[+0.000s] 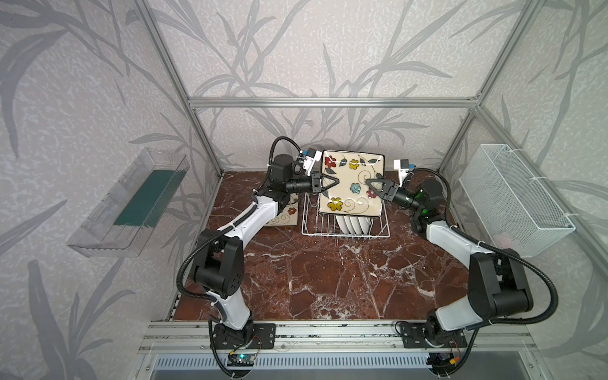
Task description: Unload the plates from the dish rack
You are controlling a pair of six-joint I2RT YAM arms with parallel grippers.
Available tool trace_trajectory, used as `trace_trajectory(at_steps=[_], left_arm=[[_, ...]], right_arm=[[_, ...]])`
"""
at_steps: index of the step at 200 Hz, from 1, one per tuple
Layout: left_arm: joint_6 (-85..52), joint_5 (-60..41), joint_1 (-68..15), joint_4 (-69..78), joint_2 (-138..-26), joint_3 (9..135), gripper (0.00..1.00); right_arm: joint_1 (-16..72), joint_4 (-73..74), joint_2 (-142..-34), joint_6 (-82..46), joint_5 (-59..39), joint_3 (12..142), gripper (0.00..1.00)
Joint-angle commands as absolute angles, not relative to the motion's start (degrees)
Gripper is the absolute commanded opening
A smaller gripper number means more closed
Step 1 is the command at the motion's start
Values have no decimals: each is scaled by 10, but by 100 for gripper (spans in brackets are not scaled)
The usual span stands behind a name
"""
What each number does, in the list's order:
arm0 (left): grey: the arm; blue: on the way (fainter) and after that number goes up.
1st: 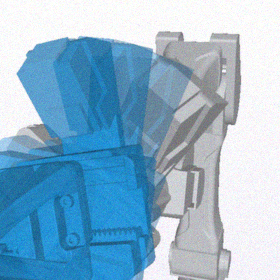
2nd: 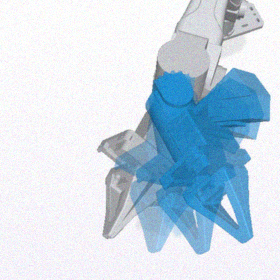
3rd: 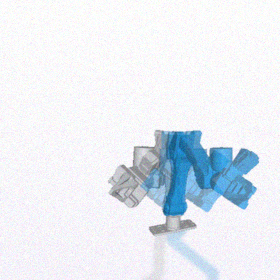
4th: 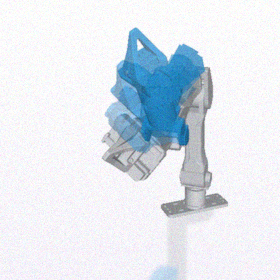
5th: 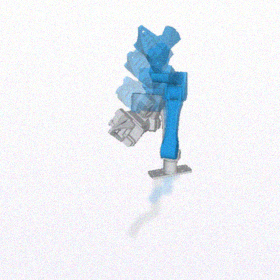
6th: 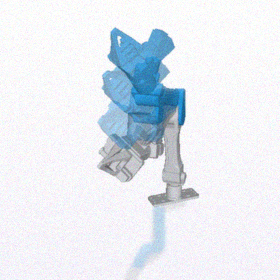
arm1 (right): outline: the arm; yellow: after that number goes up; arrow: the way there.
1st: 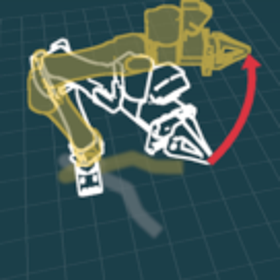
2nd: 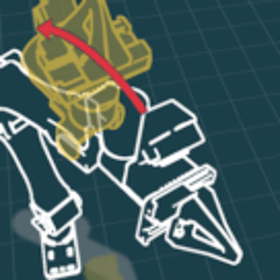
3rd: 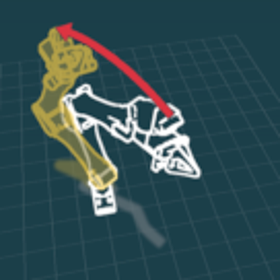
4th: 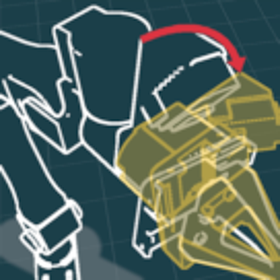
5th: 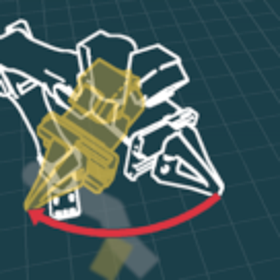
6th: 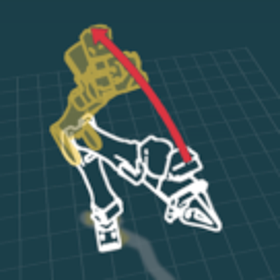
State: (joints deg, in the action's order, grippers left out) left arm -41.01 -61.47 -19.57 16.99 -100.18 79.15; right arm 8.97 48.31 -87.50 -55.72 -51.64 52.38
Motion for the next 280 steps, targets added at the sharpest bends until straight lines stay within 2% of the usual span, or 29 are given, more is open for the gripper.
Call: trace_trajectory(at_steps=[1, 16, 45, 58, 71, 106, 182, 240, 280], left_arm=[[-499, -624, -199, 329, -995, 797, 0], [-510, -620, -197, 344, -999, 797, 0], [-516, -613, -189, 339, -1000, 806, 0], [-504, -610, -185, 319, -994, 813, 0], [-463, -602, -180, 255, -984, 826, 0], [-306, -551, -174, 20, -949, 885, 0], [-251, -507, -107, -142, -890, 963, 0], [-202, -497, -9, -303, -896, 1029, 0], [-147, -468, 49, -402, -904, 1040, 0]], right_arm=[[97, 531, -862, -557, -521, 545, 36], [96, 525, -862, -556, -520, 546, 39], [89, 495, -850, -541, -514, 542, 54], [80, 454, -835, -520, -502, 537, 64], [73, 392, -817, -491, -491, 539, 71], [72, 210, -747, -369, -443, 550, 100], [73, -48, -638, -158, -435, 579, 99], [92, -104, -593, -88, -438, 575, 99], [173, -125, -585, -38, -353, 579, 99]])
